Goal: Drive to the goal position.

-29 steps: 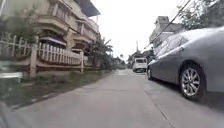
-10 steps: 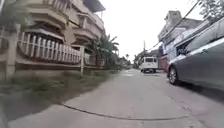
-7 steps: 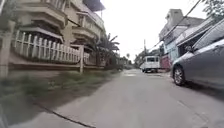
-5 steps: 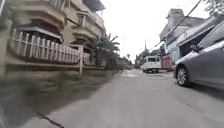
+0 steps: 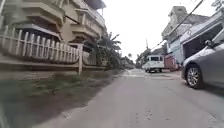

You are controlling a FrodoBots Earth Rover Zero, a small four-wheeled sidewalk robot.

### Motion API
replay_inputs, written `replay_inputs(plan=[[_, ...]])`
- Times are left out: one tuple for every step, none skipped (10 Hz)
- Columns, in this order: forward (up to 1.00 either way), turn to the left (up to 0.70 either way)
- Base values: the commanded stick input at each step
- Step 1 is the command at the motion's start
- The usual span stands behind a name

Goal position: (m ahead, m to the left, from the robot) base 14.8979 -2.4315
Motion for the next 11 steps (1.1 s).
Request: replay_inputs(plan=[[0.85,-0.21],[0.85,-0.21],[0.85,-0.21],[0.85,-0.13],[0.85,-0.02],[0.85,0.00],[0.85,0.00],[0.85,0.00],[0.85,0.00],[0.85,-0.03],[0.85,-0.10]])
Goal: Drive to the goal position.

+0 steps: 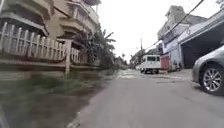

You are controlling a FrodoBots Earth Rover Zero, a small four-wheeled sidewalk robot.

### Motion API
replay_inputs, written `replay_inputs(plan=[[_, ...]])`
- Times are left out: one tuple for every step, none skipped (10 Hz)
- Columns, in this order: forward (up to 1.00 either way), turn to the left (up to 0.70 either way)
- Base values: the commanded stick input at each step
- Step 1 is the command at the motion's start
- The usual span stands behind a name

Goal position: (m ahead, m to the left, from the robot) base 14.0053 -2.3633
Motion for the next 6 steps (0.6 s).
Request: replay_inputs(plan=[[0.85,-0.14],[0.85,-0.15],[0.85,-0.16],[0.85,-0.17],[0.85,-0.17],[0.85,-0.16]])
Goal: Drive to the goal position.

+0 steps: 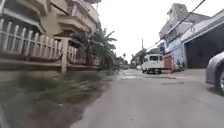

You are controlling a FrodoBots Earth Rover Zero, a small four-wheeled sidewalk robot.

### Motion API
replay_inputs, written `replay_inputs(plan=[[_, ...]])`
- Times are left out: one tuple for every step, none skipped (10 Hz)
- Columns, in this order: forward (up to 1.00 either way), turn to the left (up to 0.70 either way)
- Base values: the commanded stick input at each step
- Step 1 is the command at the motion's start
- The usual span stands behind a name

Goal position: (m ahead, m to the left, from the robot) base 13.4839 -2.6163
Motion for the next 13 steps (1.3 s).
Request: replay_inputs(plan=[[0.85,-0.12],[0.85,-0.03],[0.85,0.00],[0.85,0.00],[0.85,0.00],[0.85,0.00],[0.85,-0.06],[0.85,-0.13],[0.85,-0.17],[0.85,-0.18],[0.85,-0.18],[0.85,-0.18],[0.85,-0.18]])
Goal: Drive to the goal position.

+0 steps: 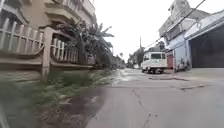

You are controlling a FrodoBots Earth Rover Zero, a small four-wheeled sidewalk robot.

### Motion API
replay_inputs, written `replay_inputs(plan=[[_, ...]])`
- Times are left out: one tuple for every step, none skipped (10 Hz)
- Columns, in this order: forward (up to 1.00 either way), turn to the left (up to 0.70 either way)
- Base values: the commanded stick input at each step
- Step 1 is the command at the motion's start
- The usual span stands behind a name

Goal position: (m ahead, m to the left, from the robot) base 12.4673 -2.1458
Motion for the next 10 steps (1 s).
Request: replay_inputs(plan=[[0.85,-0.18],[0.85,-0.18],[0.85,-0.18],[0.85,-0.18],[0.85,-0.18],[0.85,-0.18],[0.85,-0.18],[0.85,-0.18],[0.85,-0.18],[0.85,-0.18]])
